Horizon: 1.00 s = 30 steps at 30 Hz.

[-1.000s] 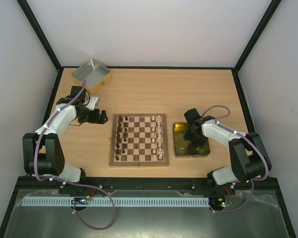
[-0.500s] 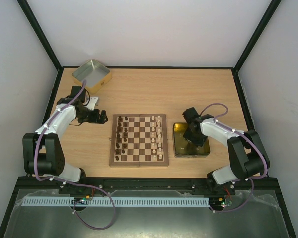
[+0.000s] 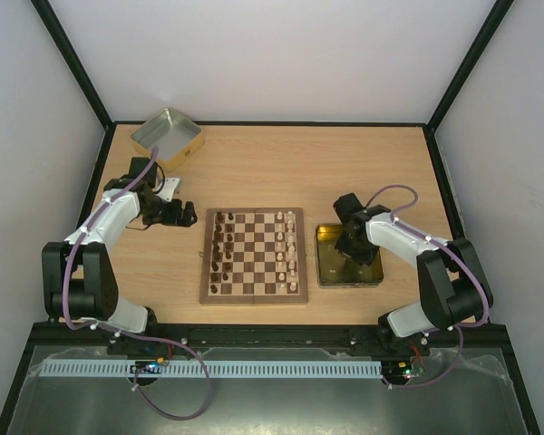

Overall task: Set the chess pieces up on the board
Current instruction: Pick up the chess piece from the storage box.

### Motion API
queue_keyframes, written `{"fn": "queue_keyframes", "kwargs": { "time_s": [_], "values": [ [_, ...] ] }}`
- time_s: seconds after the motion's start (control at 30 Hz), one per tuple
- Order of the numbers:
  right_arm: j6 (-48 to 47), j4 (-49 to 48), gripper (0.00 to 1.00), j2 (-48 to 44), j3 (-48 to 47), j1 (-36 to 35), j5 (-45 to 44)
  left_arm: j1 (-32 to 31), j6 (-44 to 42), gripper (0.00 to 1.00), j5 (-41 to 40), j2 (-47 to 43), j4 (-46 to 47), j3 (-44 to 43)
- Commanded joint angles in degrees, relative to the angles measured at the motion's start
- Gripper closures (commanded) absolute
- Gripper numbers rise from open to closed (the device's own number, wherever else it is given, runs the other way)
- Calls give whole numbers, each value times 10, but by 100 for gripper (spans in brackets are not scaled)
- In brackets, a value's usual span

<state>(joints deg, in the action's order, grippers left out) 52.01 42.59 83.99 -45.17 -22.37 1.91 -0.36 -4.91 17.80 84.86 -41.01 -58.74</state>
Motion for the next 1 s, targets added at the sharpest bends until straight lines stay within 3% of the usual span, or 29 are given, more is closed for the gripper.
{"fn": "queue_keyframes", "kwargs": {
  "time_s": [0.0, 0.67, 0.97],
  "values": [
    [1, 34, 80, -15, -23, -2, -34, -2, -1, 0, 7, 4, -3, 3],
    [-9, 21, 86, 5, -13, -2, -19, -2, -2, 0, 7, 2, -3, 4],
    [-21, 29, 95, 7, -23, -2, -25, -3, 0, 0, 7, 1, -3, 4]
  ]
}}
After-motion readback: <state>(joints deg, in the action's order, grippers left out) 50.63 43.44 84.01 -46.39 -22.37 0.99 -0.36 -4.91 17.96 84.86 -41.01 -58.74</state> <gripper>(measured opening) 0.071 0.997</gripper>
